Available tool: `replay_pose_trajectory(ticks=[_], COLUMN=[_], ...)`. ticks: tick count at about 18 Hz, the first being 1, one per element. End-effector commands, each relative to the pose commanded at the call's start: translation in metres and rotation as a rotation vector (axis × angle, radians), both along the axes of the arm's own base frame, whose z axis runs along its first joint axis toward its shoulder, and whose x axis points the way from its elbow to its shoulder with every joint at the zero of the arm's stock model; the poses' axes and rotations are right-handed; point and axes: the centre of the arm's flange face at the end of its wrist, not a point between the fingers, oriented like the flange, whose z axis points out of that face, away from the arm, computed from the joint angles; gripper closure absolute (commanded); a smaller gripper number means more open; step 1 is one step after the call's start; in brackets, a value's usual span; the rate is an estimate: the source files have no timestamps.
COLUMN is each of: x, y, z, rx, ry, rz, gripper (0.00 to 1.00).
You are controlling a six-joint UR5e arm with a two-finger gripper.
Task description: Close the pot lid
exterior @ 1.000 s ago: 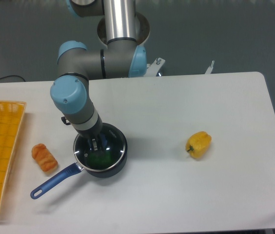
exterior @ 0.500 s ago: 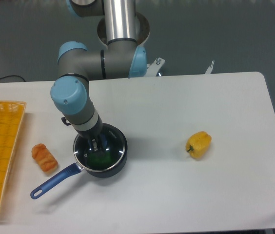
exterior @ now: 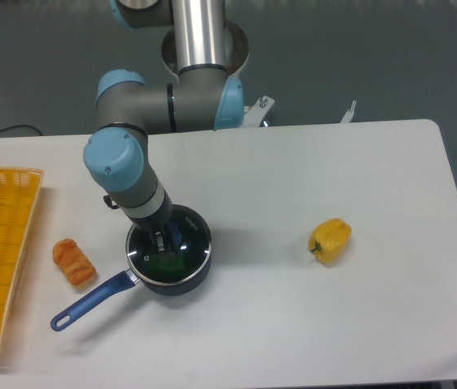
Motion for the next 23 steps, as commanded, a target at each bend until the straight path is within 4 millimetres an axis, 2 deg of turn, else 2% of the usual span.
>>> replay_pose_trajectory(ticks=[6, 7, 8, 9, 14, 23], x=[0.001, 0.001, 0.001, 0.000, 0.000, -0.006], y=[0.000, 0.000, 0.000, 0.001, 0.002, 0.014], z=[-0.003, -0.003, -0.003, -0.004, -0.004, 0.025], rx=[-0.004, -0.004, -0.006, -0.006, 0.000, 0.063], ry=[-0.001, -0.001, -0.002, -0.002, 0.002, 0.013], rz=[0.003, 0.001, -0.002, 0.000, 0.005, 0.024], gripper=[0.33, 0.28, 0.06, 0.01, 0.00, 0.00])
